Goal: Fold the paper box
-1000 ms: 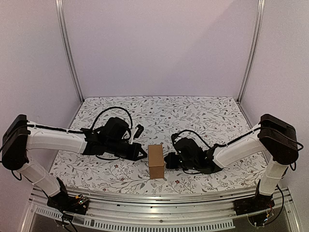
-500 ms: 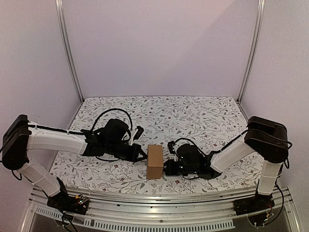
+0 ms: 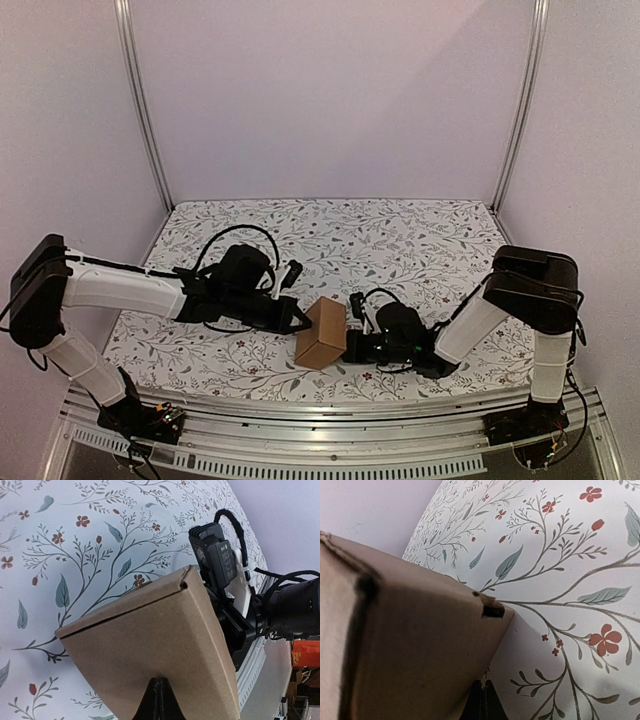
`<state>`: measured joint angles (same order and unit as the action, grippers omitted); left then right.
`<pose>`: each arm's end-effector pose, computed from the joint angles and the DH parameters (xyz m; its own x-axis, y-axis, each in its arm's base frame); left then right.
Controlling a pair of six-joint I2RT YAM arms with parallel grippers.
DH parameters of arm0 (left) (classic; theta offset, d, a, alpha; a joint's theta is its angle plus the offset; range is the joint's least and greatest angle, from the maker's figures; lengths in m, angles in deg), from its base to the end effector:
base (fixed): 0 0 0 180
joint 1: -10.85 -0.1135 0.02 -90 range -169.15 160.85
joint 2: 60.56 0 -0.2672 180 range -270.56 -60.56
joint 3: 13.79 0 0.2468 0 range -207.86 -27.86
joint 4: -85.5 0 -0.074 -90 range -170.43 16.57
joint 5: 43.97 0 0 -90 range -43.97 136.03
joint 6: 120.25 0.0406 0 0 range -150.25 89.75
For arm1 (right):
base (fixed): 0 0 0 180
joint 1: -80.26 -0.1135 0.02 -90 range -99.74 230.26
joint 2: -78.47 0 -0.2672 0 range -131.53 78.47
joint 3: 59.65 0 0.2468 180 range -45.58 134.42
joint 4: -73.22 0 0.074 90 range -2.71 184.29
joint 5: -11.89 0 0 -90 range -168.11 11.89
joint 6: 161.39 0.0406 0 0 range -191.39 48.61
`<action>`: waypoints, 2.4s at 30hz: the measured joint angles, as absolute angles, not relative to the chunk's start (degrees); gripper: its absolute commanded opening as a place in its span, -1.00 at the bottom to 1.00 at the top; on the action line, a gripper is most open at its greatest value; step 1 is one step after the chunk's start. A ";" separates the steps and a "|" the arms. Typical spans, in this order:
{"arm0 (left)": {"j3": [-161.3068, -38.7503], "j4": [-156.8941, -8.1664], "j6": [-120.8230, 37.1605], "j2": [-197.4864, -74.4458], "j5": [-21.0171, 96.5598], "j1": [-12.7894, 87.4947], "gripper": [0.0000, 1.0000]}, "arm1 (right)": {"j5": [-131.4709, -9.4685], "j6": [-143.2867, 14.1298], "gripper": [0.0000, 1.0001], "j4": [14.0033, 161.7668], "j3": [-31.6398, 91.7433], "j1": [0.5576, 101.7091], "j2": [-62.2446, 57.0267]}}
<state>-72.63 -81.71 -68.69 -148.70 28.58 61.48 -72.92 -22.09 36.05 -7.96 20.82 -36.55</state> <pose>0.1874 -0.2475 0.1842 -0.8793 0.1366 -0.4563 0.4239 0.6614 -0.6188 0.1730 0.3002 0.0846 -0.8276 0.0833 -0.5551 -0.4162 0.5724 0.7065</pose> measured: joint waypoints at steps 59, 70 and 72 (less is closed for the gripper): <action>-79.26 -50.58 -61.76 -124.59 58.35 61.99 0.99 | -101.51 -46.29 0.98 101.57 -4.52 26.33 16.34; -94.25 -40.24 -54.92 -123.08 61.21 60.02 0.99 | -109.55 -55.12 0.98 116.50 10.43 28.05 18.40; -96.46 -38.93 -53.56 -123.08 62.06 59.54 0.99 | -108.87 -57.00 0.97 118.58 13.16 30.04 18.38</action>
